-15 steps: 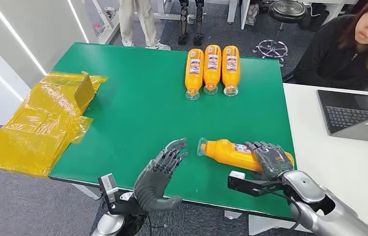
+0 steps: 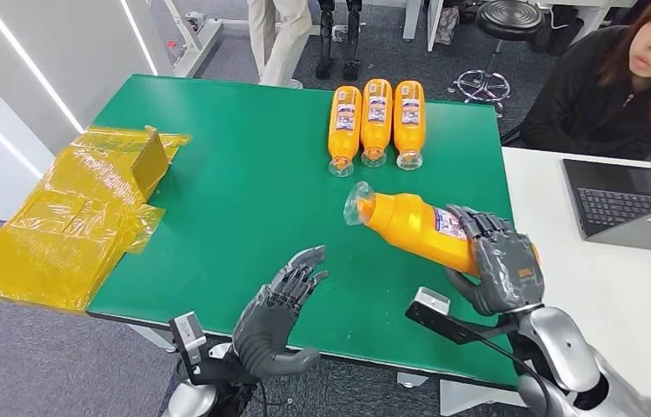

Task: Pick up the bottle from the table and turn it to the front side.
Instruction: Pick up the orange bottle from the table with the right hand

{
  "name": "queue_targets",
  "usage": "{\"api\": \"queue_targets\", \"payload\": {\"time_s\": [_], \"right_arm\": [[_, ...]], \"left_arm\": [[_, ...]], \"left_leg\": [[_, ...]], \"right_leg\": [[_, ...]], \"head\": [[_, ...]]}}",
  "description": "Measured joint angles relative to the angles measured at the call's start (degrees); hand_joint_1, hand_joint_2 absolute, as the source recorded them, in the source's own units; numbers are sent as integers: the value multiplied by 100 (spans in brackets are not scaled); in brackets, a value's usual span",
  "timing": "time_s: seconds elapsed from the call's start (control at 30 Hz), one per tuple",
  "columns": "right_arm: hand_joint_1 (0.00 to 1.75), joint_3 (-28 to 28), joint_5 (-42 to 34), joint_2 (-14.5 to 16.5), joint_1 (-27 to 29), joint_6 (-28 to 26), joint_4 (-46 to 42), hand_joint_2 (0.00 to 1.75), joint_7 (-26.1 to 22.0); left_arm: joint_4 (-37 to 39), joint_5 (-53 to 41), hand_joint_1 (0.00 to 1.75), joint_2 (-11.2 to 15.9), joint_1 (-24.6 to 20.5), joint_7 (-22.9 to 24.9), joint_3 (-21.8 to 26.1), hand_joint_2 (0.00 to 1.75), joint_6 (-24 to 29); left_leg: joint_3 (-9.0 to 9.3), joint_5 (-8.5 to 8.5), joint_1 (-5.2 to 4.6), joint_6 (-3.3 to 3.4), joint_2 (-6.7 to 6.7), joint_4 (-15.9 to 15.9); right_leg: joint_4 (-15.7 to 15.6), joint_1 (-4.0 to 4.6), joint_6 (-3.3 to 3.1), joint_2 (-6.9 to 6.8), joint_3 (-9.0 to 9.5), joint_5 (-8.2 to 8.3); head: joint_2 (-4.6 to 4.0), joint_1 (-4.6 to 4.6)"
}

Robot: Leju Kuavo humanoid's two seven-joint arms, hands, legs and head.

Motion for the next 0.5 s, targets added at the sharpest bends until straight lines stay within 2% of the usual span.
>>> {"api": "queue_targets", "payload": {"time_s": [0.1, 0.27, 0.5], "right_arm": [[175, -167, 107, 73, 389, -441, -246, 175, -156], [175, -259, 359, 364, 1028, -1175, -581, 175, -334], [175, -155, 46, 705, 1675, -1785, -743, 175, -724]], "left_arm": [[-1, -1, 0, -12, 27, 2, 1, 175, 50], [0, 8, 0, -81, 15, 40, 1, 175, 68], [18, 391, 0, -201, -143, 174, -5, 175, 9]], "left_leg": [[0, -1, 0, 1, 0, -1], [1, -1, 0, 0, 1, -3], [2, -1, 1, 0, 2, -3]], "right_leg": [[-1, 0, 0, 0, 0, -1], [-1, 0, -1, 1, -2, -2], [-1, 1, -1, 2, -3, -2]], "head": [[0, 1], [0, -1], [0, 0]]}}
